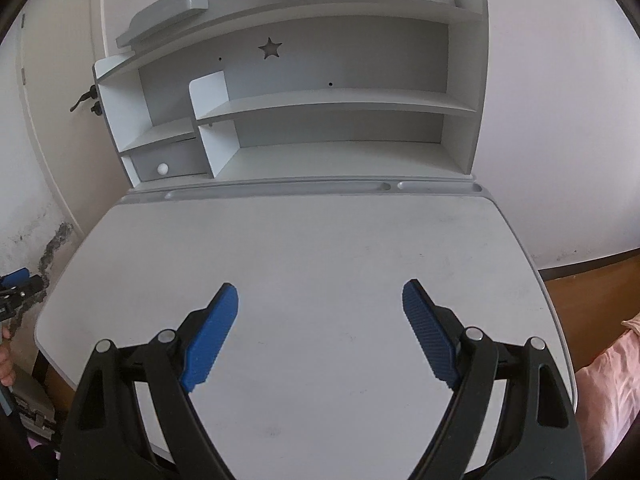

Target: Collect trash

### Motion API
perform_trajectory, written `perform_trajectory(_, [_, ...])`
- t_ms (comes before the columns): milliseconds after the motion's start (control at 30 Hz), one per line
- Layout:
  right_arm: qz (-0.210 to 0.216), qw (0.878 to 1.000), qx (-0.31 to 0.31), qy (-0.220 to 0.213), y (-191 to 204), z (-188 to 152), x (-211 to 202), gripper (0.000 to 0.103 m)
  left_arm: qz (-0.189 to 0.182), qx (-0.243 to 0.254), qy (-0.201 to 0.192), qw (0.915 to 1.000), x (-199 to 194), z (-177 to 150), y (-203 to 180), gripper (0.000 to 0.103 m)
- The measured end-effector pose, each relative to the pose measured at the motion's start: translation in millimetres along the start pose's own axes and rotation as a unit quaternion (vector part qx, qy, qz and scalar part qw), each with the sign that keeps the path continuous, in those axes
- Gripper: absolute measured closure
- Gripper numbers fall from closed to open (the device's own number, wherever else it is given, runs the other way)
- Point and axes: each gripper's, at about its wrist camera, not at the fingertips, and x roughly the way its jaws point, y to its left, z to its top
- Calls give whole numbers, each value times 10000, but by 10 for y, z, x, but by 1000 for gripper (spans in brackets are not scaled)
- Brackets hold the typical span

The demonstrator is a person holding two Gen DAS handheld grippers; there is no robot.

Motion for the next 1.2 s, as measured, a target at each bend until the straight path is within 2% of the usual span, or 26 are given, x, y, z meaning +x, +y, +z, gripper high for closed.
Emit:
perform_trajectory(100, [-47,10000,-6,-21,-22,4,-11,22,115,66,-84,9999,-14,1,22,10])
perform_trajectory(1200, [-208,9997,145,66,-225,-61,-34,21,5,89,55,9999,118,20,-56,10])
